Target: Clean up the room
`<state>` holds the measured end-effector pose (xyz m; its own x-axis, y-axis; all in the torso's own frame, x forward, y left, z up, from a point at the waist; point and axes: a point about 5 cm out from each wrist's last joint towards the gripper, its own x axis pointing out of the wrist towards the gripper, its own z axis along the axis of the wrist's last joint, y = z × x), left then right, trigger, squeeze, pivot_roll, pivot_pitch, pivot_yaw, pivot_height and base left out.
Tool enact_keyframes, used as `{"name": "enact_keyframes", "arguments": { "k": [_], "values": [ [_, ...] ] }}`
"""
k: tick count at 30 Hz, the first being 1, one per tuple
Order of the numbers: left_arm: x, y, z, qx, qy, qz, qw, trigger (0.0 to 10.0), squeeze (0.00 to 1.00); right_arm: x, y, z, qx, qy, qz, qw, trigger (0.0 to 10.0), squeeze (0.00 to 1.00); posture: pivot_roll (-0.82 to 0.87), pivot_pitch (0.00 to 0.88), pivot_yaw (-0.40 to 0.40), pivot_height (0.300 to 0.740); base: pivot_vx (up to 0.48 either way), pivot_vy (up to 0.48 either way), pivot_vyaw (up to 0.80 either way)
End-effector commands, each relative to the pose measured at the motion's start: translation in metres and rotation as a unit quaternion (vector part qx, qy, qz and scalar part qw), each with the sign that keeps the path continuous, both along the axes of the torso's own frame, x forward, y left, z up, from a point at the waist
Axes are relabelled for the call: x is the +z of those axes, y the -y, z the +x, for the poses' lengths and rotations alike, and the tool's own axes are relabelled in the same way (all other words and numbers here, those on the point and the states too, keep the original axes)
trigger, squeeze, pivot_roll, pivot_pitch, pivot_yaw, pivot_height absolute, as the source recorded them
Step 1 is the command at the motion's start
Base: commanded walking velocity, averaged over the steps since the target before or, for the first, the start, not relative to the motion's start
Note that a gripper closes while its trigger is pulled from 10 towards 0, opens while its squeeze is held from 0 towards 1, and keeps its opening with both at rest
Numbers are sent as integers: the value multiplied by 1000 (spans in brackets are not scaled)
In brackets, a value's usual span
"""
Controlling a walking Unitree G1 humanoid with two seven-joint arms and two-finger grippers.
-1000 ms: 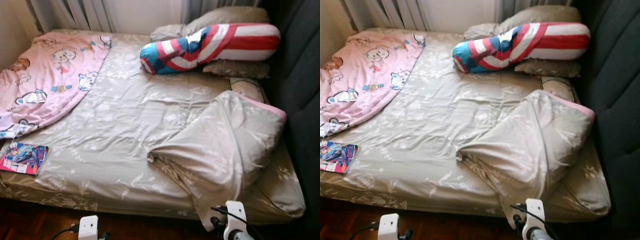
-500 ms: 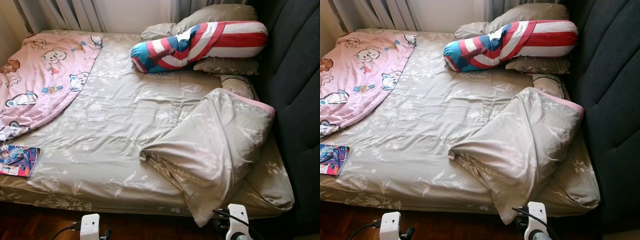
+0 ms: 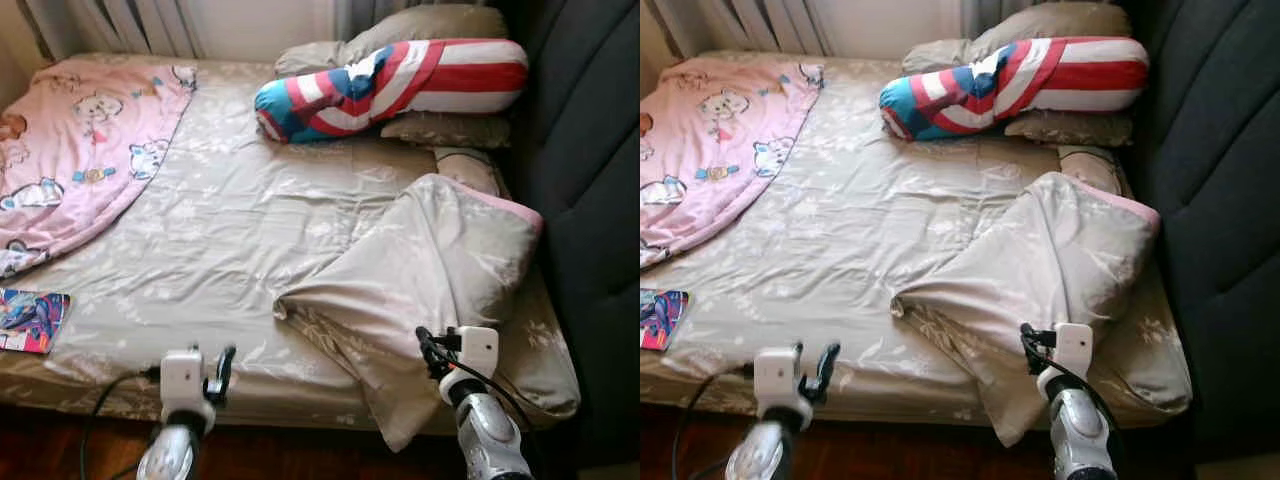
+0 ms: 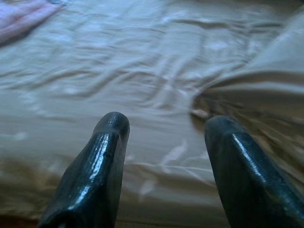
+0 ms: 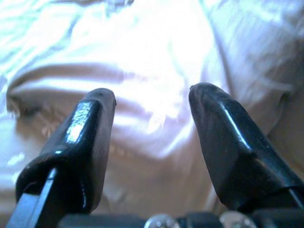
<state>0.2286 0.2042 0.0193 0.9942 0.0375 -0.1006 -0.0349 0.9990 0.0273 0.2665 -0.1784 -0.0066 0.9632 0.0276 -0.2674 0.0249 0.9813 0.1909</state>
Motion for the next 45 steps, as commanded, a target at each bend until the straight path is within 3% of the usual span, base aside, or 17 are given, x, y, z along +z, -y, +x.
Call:
{"name": "enact_keyframes", "arguments": {
  "k": [1,11,22,39,45],
  "values": [
    [12,-1,3,-6,22,6,1000,10000,0,-3,1,-5,-8,1,10,1000,10000,0,13,115,-42,740,0,0,0],
    [29,3,5,-16,50,11,999,10000,0,0,14,-12,-44,13,-21,999,10000,0,19,113,-44,740,0,0,0],
    [36,5,13,-17,48,9,999,10000,0,4,6,-8,-45,18,-14,999,10000,0,11,150,-40,677,0,0,0],
    [38,8,15,-19,43,0,999,10000,0,8,0,0,-44,15,-4,999,10000,0,9,166,-41,677,0,0,0],
    [38,9,15,-20,40,-1,999,10000,0,10,-4,1,-37,22,-2,999,10000,0,14,156,-42,659,0,0,0]
  ]
}}
